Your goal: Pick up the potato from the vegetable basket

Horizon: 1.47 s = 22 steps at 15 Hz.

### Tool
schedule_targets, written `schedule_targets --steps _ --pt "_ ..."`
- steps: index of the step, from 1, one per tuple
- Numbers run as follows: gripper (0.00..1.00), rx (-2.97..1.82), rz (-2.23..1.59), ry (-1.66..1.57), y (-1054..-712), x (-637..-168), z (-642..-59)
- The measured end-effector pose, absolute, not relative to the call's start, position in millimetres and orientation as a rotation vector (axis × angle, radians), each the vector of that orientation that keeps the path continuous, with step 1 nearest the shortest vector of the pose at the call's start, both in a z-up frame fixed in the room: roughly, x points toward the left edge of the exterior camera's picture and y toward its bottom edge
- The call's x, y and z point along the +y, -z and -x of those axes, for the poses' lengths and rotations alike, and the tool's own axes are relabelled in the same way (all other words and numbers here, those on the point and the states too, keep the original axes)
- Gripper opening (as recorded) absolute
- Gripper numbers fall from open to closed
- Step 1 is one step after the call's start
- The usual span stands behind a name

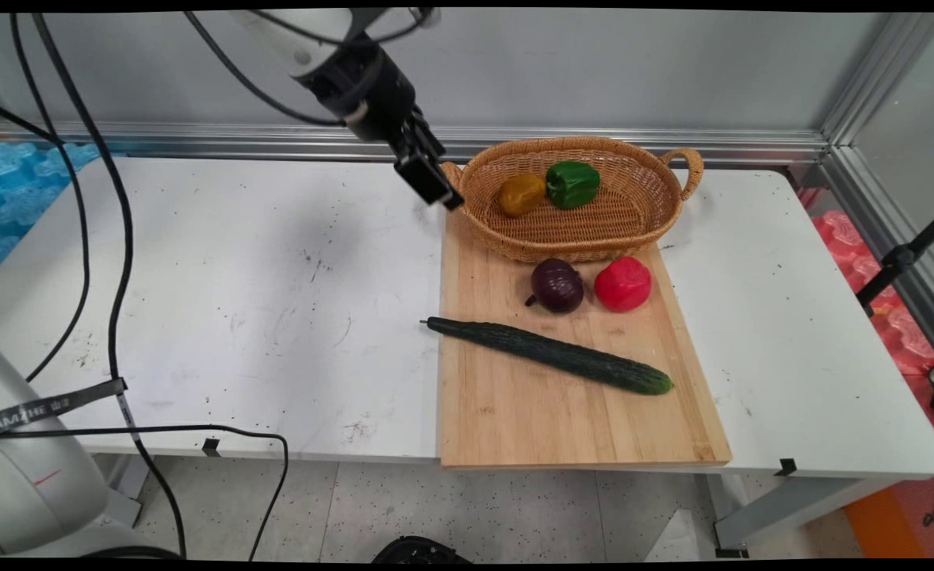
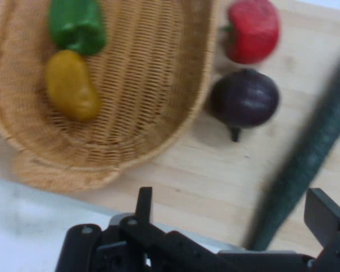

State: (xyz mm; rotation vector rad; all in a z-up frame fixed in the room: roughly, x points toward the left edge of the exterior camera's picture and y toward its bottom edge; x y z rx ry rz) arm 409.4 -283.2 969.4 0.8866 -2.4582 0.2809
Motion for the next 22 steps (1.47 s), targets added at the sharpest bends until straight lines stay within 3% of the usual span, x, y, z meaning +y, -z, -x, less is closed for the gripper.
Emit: schedule_targets --steps 11,22 --pt "1.00 -2.301 -1.141 -0.384 -954 -340 -411" --pt "1.00 -2.307 -1.288 -0.383 -875 -440 -355"
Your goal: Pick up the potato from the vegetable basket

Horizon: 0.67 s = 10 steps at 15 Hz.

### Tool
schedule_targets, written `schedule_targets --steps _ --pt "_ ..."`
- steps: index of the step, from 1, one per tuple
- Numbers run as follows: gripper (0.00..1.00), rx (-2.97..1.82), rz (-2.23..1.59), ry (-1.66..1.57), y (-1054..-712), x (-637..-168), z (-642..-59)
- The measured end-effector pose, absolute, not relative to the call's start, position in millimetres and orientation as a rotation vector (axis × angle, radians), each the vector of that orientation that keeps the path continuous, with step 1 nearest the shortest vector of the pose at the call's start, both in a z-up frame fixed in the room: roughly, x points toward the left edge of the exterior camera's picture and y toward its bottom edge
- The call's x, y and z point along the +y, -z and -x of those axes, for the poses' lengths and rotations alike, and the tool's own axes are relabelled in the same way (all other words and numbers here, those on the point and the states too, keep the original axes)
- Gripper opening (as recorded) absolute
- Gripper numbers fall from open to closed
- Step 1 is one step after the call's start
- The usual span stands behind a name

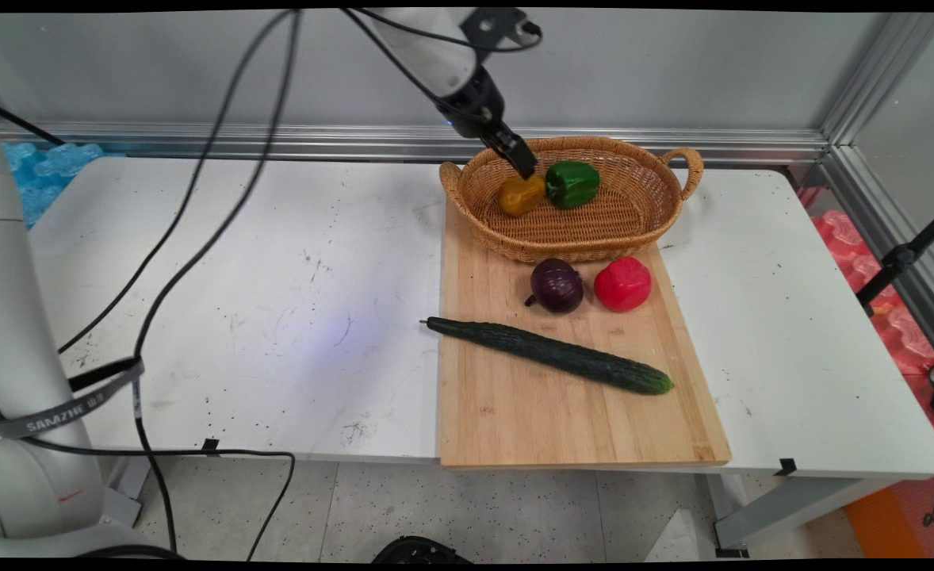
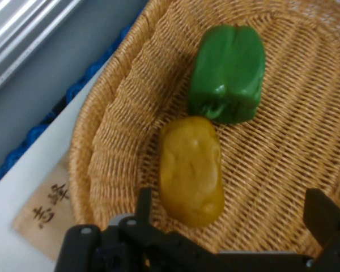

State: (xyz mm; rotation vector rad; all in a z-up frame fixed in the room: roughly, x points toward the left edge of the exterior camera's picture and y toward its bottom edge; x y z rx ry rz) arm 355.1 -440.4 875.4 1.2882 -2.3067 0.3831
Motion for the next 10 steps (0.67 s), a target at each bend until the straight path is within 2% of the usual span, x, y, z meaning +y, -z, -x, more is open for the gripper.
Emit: schedule_targets --steps 10 --pt "1.00 -2.376 -1.376 -0.339 -802 -502 -317"
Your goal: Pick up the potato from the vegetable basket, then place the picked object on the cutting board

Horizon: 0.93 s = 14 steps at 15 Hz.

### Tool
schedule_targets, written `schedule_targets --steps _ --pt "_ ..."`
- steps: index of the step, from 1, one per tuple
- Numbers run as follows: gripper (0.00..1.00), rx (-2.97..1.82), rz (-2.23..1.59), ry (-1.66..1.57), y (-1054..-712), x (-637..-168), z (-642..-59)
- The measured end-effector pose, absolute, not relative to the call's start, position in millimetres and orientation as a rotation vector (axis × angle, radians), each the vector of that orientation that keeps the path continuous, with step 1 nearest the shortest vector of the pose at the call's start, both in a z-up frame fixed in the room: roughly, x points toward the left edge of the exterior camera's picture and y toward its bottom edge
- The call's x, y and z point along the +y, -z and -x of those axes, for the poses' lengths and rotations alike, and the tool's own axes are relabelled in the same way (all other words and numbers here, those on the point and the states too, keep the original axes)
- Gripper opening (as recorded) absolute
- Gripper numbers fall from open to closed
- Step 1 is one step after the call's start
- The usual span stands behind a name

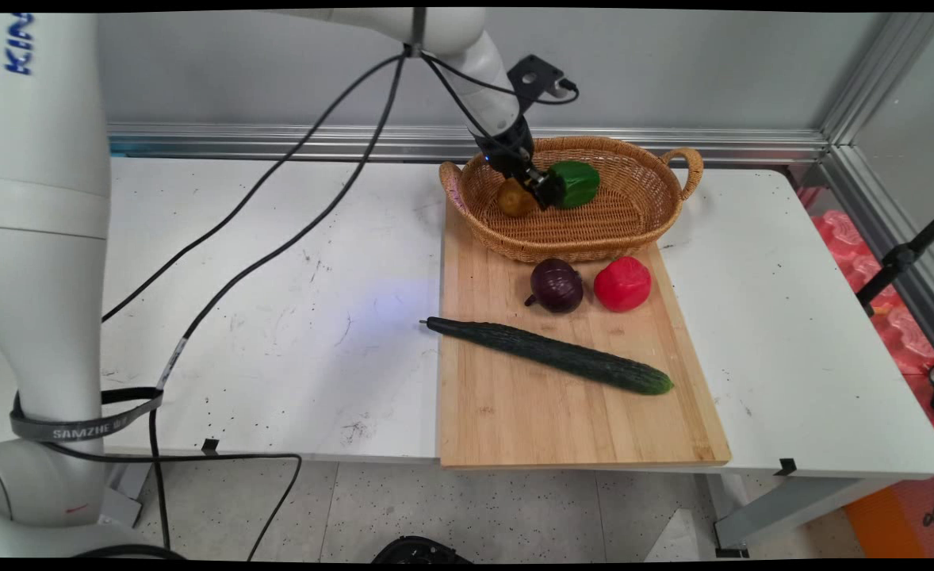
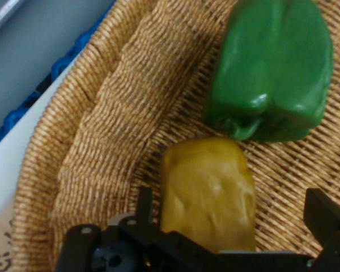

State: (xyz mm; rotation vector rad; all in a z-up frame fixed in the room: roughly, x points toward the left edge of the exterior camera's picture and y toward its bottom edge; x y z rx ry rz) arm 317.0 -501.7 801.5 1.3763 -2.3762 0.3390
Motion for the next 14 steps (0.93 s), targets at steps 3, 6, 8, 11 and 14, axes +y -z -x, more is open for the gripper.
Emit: schedule_targets --steps 3,6,8,11,14 --pt "1.00 -2.398 -1.378 -0.331 -790 -511 -314" --pt "1.00 -2.415 -1.362 -0.329 -789 -514 -314" --pt "0.00 -2.426 -1.347 -0.328 -791 -515 -316" --pt "0.00 -2.452 -1.309 -0.329 -802 -510 -323" --pt "0.00 -2.474 -1.261 -0.329 -816 -504 -328"
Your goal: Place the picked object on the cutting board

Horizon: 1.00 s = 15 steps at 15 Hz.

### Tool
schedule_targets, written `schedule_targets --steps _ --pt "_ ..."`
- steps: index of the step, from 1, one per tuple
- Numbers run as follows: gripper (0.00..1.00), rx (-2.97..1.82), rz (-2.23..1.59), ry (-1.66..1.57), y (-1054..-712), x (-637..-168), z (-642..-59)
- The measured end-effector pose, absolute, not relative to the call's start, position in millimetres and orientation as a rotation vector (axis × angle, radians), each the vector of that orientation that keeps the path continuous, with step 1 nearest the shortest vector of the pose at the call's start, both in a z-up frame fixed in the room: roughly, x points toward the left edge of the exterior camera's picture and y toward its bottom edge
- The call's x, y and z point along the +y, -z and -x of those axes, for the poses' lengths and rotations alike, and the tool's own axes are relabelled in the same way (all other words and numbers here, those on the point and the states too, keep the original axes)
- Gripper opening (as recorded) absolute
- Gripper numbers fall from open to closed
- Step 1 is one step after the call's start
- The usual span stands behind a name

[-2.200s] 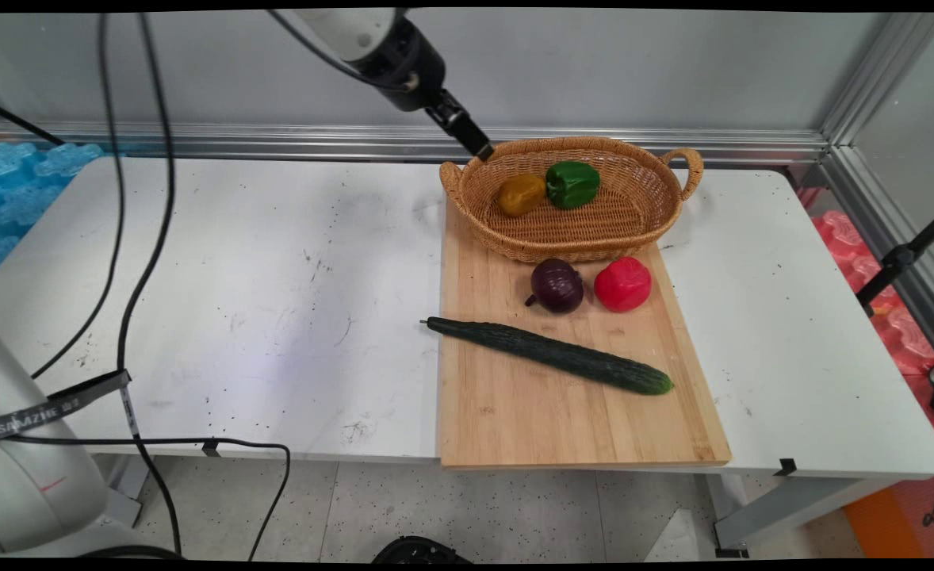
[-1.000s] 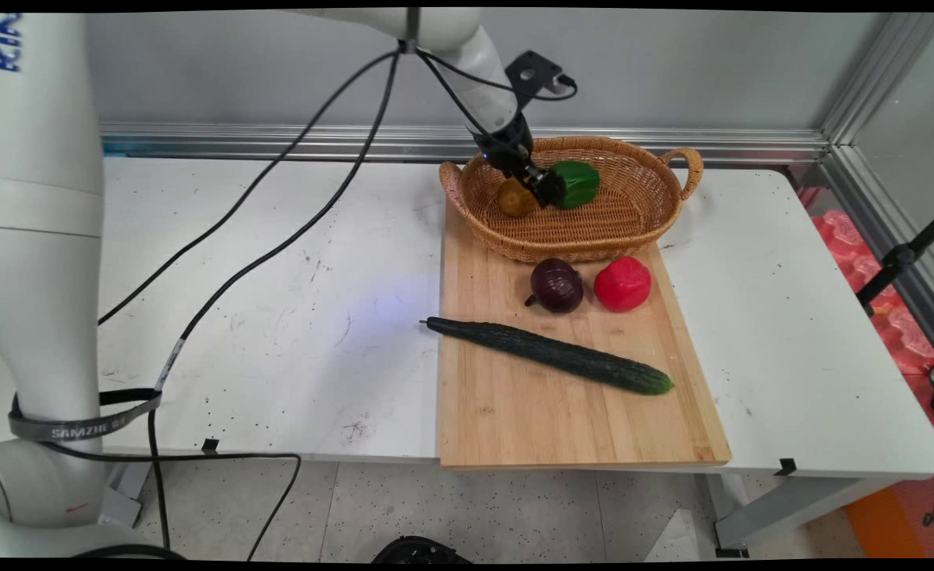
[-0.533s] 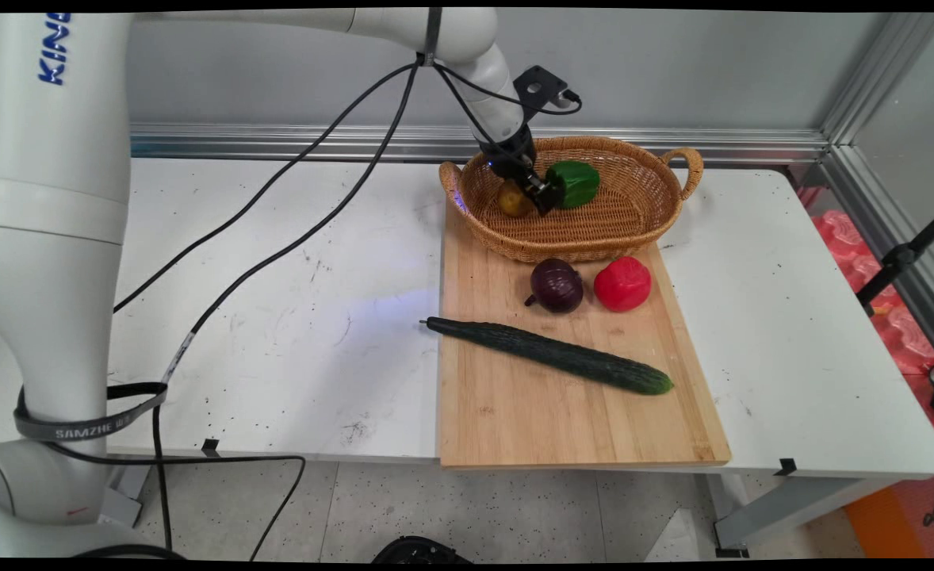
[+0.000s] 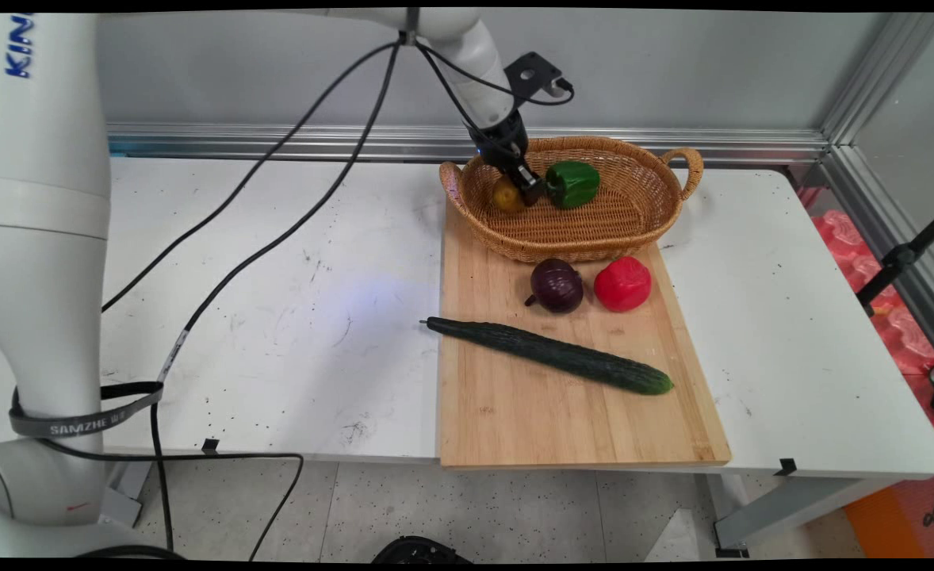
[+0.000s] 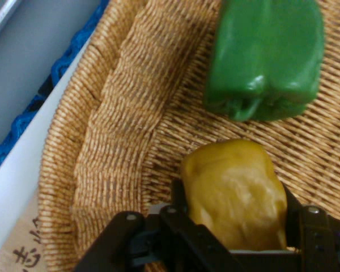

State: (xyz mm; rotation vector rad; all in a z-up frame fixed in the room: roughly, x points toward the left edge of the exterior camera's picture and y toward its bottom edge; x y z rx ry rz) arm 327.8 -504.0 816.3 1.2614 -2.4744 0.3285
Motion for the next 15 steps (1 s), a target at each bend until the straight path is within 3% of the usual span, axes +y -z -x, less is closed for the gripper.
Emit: schedule_targets --steps 7,15 --pt "0.00 -2.514 -1.080 -0.335 -876 -482 -328" --pt "0.00 -2.616 -0.695 -0.245 -943 -413 -320"
